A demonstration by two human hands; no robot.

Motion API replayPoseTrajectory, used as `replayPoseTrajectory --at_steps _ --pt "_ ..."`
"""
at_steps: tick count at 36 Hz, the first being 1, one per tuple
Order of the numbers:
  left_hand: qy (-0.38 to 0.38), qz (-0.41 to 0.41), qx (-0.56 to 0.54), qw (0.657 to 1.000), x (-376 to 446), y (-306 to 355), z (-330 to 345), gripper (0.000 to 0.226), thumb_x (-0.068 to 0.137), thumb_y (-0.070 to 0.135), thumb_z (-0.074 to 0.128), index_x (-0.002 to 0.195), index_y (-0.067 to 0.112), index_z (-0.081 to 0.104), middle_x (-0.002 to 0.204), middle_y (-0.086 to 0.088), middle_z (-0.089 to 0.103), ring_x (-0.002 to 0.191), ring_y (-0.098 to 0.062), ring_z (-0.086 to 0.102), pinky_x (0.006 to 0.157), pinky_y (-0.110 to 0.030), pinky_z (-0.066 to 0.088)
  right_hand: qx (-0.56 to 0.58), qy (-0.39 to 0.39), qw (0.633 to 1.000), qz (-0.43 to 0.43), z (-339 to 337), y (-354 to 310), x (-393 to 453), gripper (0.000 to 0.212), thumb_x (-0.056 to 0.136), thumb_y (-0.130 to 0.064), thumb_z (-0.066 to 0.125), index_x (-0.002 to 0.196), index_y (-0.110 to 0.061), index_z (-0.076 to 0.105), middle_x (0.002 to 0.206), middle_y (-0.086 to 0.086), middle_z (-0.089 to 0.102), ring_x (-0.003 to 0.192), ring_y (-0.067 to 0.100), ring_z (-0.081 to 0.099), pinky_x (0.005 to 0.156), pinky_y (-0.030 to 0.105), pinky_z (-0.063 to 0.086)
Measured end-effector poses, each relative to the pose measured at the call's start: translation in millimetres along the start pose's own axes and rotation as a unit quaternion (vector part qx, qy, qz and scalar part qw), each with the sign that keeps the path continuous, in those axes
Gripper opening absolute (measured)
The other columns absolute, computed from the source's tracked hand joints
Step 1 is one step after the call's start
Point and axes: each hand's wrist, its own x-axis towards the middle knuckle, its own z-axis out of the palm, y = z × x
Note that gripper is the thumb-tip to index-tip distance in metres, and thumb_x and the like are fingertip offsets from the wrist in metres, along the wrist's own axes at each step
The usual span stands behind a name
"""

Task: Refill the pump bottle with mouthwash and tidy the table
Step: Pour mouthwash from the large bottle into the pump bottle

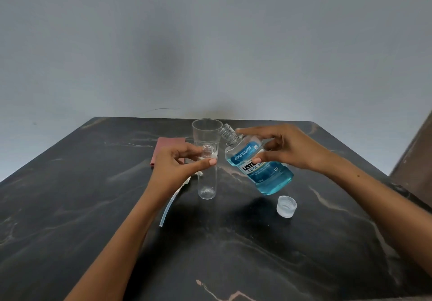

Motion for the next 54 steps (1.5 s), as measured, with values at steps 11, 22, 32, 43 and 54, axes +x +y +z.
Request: replayPoseTrajectory --at_steps 11,22,32,43,54 --pt "0.001 0.003 0.01 1.0 0.6 -1.9 -0.4 0.024 0.071 0.021 0.082 0.093 0.015 0.077 0.083 0.0 0.076 0.076 -0.018 0.069 0.07 -0.026 0.058 -0.069 -0.07 0.995 0.005 -12.1 -5.2 7.7 0.062 0.081 -0.007 0.07 0.132 -0.038 0.052 0.114 -0.021 0.065 0.089 0.002 0.071 0.061 0.023 0.06" --pt "-0.001 0.005 0.026 1.0 1.0 -4.0 -1.7 0.024 0.072 0.026 0.08 0.094 0.017 0.077 0.084 0.0 0.075 0.08 -0.019 0.069 0.075 -0.031 0.058 -0.099 -0.101 0.99 -0.006 -16.7 -20.0 15.3 0.063 0.081 -0.001 0.07 0.132 -0.033 0.053 0.109 -0.033 0.059 0.087 -0.002 0.07 0.061 0.01 0.053" --pt "-0.002 0.007 0.015 1.0 -0.4 0.8 -1.0 0.024 0.073 0.023 0.08 0.095 0.011 0.076 0.088 -0.006 0.075 0.084 -0.027 0.069 0.082 -0.049 0.057 -0.124 -0.114 0.986 -0.014 -20.0 -23.8 24.1 0.061 0.082 0.004 0.067 0.135 -0.023 0.052 0.113 -0.025 0.057 0.083 -0.023 0.06 0.061 0.003 0.048" --pt "-0.005 -0.006 0.018 1.0 -0.5 3.0 -0.3 0.024 0.075 0.024 0.078 0.094 0.011 0.076 0.089 -0.005 0.075 0.085 -0.024 0.069 0.083 -0.048 0.057 -0.152 -0.12 0.981 -0.017 -21.5 -24.8 28.7 0.061 0.083 0.003 0.066 0.135 -0.025 0.05 0.116 -0.021 0.054 0.083 -0.029 0.055 0.063 0.001 0.047" --pt "-0.014 -0.006 0.016 1.0 -0.3 0.7 -2.0 0.022 0.075 0.025 0.078 0.094 0.014 0.076 0.087 -0.004 0.075 0.082 -0.022 0.068 0.081 -0.042 0.058 -0.144 -0.137 0.98 -0.026 -25.4 -30.3 30.6 0.056 0.083 0.004 0.066 0.134 -0.013 0.052 0.116 -0.018 0.058 0.086 -0.025 0.058 0.067 0.003 0.049"
